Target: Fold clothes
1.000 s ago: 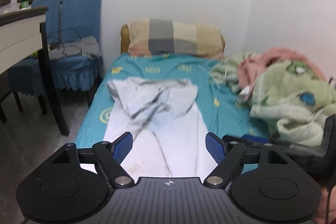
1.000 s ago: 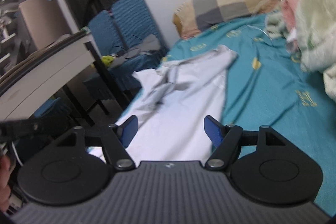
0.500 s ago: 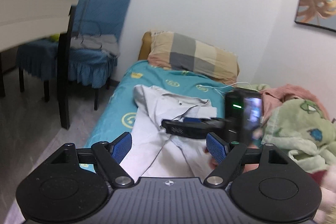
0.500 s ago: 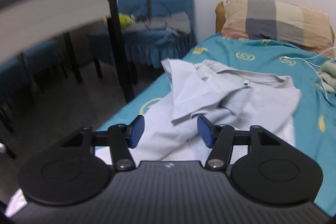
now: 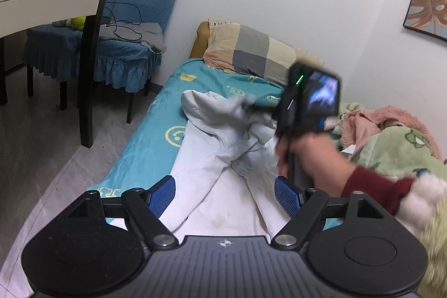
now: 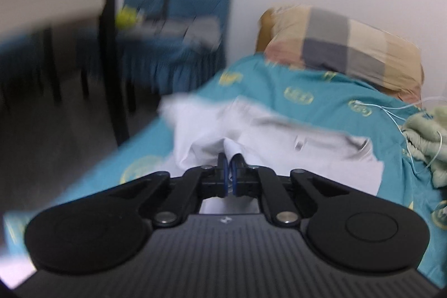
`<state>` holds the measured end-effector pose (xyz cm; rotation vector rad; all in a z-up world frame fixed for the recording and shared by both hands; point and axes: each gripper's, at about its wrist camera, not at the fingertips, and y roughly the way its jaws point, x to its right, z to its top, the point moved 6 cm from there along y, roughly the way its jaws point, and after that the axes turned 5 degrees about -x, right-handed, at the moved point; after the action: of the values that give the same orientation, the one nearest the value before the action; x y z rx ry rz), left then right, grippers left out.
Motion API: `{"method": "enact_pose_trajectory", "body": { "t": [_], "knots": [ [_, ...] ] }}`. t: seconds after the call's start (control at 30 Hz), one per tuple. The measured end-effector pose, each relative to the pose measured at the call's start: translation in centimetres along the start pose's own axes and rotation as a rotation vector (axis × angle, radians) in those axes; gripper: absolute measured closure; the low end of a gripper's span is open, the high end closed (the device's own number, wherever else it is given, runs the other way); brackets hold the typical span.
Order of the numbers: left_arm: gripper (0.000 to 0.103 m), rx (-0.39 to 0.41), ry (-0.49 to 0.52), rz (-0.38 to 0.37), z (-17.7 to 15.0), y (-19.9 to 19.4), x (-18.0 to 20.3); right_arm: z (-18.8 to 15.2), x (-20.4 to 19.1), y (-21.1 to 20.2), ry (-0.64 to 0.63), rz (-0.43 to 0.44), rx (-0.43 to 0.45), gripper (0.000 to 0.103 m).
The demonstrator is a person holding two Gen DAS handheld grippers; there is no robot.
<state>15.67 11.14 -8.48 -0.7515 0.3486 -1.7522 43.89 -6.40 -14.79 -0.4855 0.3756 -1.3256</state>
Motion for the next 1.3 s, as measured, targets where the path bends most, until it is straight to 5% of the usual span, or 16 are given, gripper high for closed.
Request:
{"method": "enact_pose_trajectory", "body": {
  "t": [0.13, 0.3, 0.47, 0.63, 0.7, 0.8, 1.07, 1.3],
  "knots": [
    [0.023, 0.003, 0.003, -0.001, -0.1, 0.3, 0.9, 3.3, 5.9, 1.5, 0.262, -0.013, 0.052, 0.098],
    [0.023, -0.033, 0.006, 0.021, -0.5, 2.2, 1.0, 1.3, 12.0, 8.2, 0.517, -0.018, -0.066, 0.098],
    [0.023, -0.087, 0.008, 0.045, -1.0, 4.7, 0.6, -3.1, 13.1, 12.2, 0.62, 0.009, -0.154, 0.096],
    [0.023, -0.1, 0.031, 0.065, -1.1, 5.9, 0.2, -3.3, 12.1, 10.6, 0.583, 0.045, -0.195, 0.09],
    [0.023, -0.095, 0.035, 0.067, -1.0, 5.7, 0.0, -3.0, 11.8, 8.5, 0.573, 0.067, -0.2, 0.061],
    [0.023, -0.078, 0.047, 0.069, -1.0, 5.1, 0.1, -2.5, 11.3, 3.3, 0.561, 0.099, -0.162, 0.041],
    [0.023, -0.034, 0.106, 0.088, -1.5, 1.5, 1.6, -4.5, 8.7, -17.1, 0.426, 0.147, -0.1, 0.042],
    [0.023, -0.055, 0.06, 0.078, -1.9, -0.7, 1.4, -10.6, 6.5, -31.5, 0.381, 0.146, -0.057, 0.041]
  ]
}}
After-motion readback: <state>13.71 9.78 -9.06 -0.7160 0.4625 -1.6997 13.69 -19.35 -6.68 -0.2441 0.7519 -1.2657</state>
